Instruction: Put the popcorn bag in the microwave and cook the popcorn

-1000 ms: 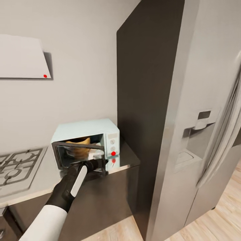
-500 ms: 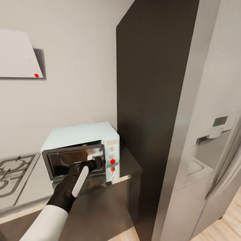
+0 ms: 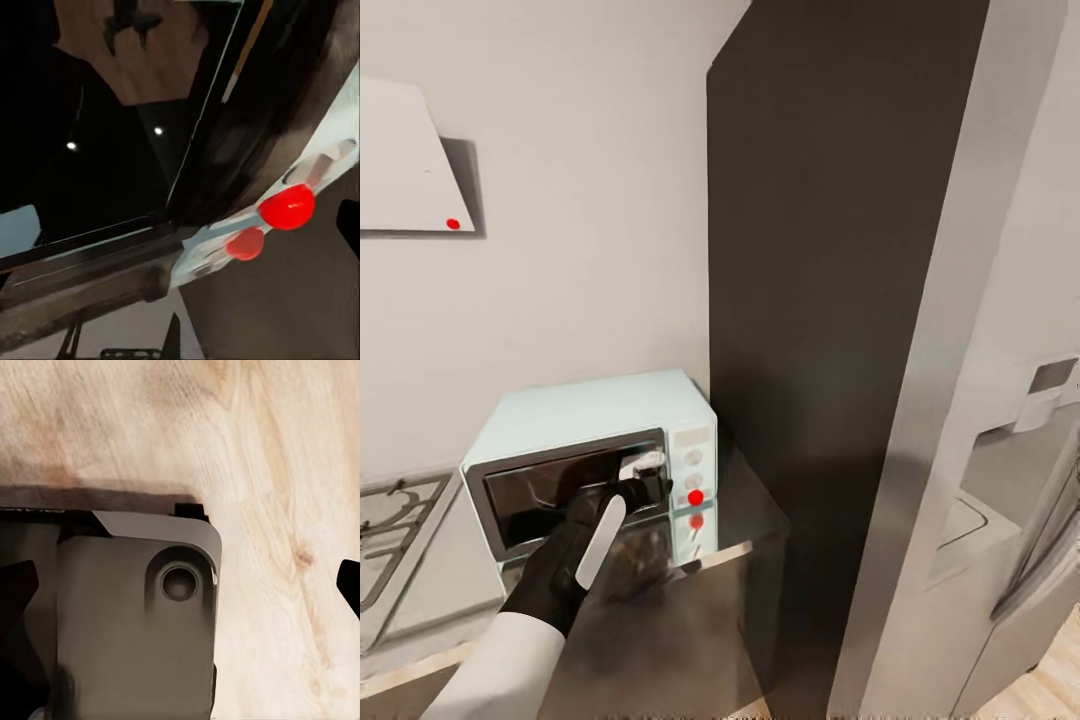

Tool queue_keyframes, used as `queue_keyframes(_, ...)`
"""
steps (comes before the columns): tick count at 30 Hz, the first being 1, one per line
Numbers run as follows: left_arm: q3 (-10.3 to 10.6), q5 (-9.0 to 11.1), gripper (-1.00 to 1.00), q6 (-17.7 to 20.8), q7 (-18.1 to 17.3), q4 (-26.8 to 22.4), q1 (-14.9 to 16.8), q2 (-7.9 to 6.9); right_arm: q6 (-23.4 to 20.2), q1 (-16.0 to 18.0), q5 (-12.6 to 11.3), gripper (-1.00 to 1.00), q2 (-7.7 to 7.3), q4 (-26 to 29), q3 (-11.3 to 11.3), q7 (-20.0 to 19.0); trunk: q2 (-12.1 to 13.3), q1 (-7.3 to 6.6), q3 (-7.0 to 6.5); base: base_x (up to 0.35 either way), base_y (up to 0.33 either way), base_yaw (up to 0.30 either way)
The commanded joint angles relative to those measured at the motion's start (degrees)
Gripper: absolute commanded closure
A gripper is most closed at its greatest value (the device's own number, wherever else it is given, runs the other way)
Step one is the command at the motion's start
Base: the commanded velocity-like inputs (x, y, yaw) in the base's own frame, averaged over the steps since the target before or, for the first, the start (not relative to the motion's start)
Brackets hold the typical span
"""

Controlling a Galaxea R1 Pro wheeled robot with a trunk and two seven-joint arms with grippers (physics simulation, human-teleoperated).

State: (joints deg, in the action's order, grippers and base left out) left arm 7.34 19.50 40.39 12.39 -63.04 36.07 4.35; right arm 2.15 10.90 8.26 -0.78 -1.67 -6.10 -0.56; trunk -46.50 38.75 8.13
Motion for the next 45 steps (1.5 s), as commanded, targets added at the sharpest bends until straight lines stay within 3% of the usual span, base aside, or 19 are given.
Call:
queue_keyframes(1, 0.05, 0.94, -1.00, 0.16, 0.58, -0.15, 0.06, 0.01, 0.23, 0.09, 0.60, -1.00, -0.02, -0.18, -0.49, -0.06, -0.08, -0.01, 0.09, -0.272, 0.000, 0.000)
queue_keyframes(4, 0.05, 4.83, -1.00, 0.23, 0.62, -0.24, -0.11, 0.00, 0.23, 0.09, 0.61, -1.00, -0.09, -0.15, -0.49, -0.06, -0.08, -0.01, 0.09, -0.327, 0.000, 0.000)
queue_keyframes(5, 0.04, 5.10, -1.00, 0.28, 0.64, -0.20, -0.11, 0.02, 0.23, 0.09, 0.61, -1.00, -0.10, -0.16, -0.49, -0.06, -0.08, -0.01, 0.09, -0.345, 0.000, 0.000)
queue_keyframes(8, 0.13, 5.19, -1.00, 0.26, 1.83, -0.16, -0.12, 0.18, 0.23, 0.09, 0.53, -1.00, -0.08, -0.17, -0.49, -0.06, -0.08, -0.01, 0.09, -0.346, 0.000, 0.000)
queue_keyframes(11, 0.18, 5.20, -1.00, 0.28, 4.80, -0.16, -0.12, 2.22, 0.23, 0.09, 0.53, -1.00, -0.10, -0.17, -0.49, -0.06, -0.08, -0.01, 0.09, -0.347, 0.000, 0.000)
queue_keyframes(15, 0.21, 5.20, -1.00, 0.30, 5.64, -0.23, -0.12, 3.52, 0.23, 0.09, 0.52, -1.00, -0.10, -0.18, -0.49, -0.06, -0.08, -0.01, 0.09, -0.348, 0.000, 0.000)
queue_keyframes(23, 0.30, 5.36, -1.00, 0.46, 5.81, 1.03, -0.47, 3.91, 0.26, 0.09, 0.53, -1.00, -0.10, -0.18, -0.49, -0.06, -0.08, -0.01, 0.09, -0.347, 0.000, 0.000)
queue_keyframes(27, 0.30, 5.01, -1.00, -0.19, 5.82, 11.76, -0.47, 3.84, 0.31, 0.09, 0.57, -1.00, -0.12, -0.18, -0.46, -0.06, -0.08, -0.01, 0.09, -0.347, 0.000, 0.000)
queue_keyframes(28, 0.30, 5.17, -1.00, -5.45, 5.77, 20.24, -0.47, 3.82, 0.31, 0.09, 0.61, -1.00, -0.12, -0.18, -0.41, -0.11, -0.08, -0.01, 0.09, -0.347, 0.000, 0.000)
queue_keyframes(29, 0.30, 5.10, -1.00, -8.12, 5.69, 23.79, -0.47, 3.75, 0.30, 0.09, 0.61, -1.00, -0.12, -0.18, -0.41, -0.13, -0.08, -0.01, 0.09, -0.347, 0.000, 0.000)
queue_keyframes(32, 0.30, 5.15, -1.00, -12.71, 5.35, 31.43, -0.47, 3.63, 0.30, 0.09, 0.62, -1.00, -0.11, -0.18, -0.41, -0.12, -0.08, -0.01, 0.09, -0.347, 0.000, 0.000)
queue_keyframes(36, 0.30, 5.18, -1.00, -19.30, 4.97, 45.22, -0.48, 3.64, 0.31, 0.09, 0.68, -1.00, -0.12, -0.18, -0.41, -0.06, -0.08, -0.01, 0.09, -0.347, 0.000, 0.000)
queue_keyframes(38, 0.26, 5.23, -1.00, -24.54, 4.82, 56.55, -0.47, 3.65, 0.31, 0.09, 0.70, -1.00, -0.11, -0.18, -0.41, -0.06, -0.08, -0.01, 0.09, -0.348, 0.000, 0.000)
queue_keyframes(39, 0.24, 5.40, -1.00, -26.40, 4.79, 59.82, -0.55, 3.63, 0.31, 0.09, 0.70, -1.00, -0.10, -0.18, -0.41, -0.06, -0.08, -0.01, 0.09, -0.348, 0.000, 0.000)
queue_keyframes(42, 0.15, 5.53, -1.00, -28.71, 4.82, 62.50, -0.54, 2.81, 0.37, 0.09, 0.83, -1.00, -0.10, -0.18, -0.37, -0.07, -0.08, -0.01, 0.09, -0.327, 0.000, 0.000)
queue_keyframes(45, 0.13, 5.55, -1.00, -29.14, 4.77, 62.95, -1.87, 0.74, 0.38, 0.09, 0.99, -1.00, -0.10, -0.18, -0.28, -0.13, -0.08, -0.01, 0.09, -0.247, 0.000, 0.000)
